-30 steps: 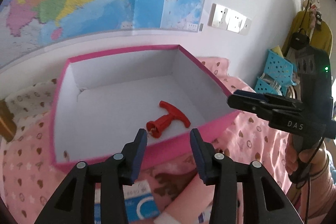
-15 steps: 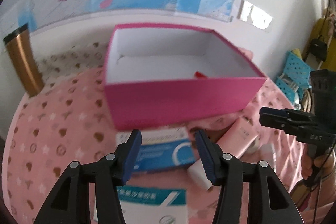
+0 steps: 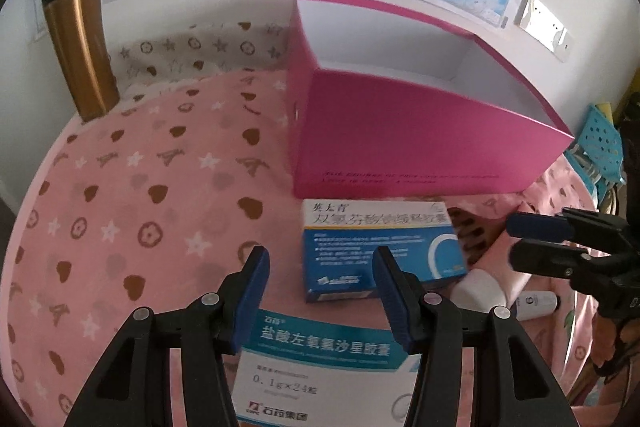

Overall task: Organize rigid objects
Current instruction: 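Grasp the blue-and-white medicine box with the right gripper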

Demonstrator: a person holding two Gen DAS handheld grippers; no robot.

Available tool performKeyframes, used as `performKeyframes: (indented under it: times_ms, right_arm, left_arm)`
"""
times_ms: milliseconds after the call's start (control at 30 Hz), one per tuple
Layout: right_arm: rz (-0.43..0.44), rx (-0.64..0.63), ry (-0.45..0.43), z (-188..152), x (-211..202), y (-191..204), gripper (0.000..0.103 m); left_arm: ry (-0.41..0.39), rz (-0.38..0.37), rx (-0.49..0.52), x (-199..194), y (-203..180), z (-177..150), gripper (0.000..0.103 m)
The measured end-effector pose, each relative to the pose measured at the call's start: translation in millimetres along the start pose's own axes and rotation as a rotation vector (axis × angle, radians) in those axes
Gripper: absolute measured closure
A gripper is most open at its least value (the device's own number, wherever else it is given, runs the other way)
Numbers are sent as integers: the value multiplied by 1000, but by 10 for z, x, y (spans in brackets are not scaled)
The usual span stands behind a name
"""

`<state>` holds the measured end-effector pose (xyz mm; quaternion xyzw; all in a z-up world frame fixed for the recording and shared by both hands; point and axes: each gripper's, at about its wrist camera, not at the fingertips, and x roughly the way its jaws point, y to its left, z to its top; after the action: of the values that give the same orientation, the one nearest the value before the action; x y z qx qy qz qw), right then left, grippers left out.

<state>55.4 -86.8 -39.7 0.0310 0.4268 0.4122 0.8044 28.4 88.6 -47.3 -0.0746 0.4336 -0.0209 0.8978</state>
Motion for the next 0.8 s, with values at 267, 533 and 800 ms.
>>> performKeyframes:
  times_ms: [267, 533, 800]
  right_arm:
    - [0, 36, 68, 130, 362, -13, 59]
    - [-4, 74, 103, 139, 463, -76, 59]
    - [0, 77, 102, 117, 477, -64, 58]
  left_arm:
    - [27, -62, -22, 74, 70, -16, 49]
    - [47, -137, -22, 134, 104, 8, 54]
    - [56, -175, -19, 132, 99, 1, 59]
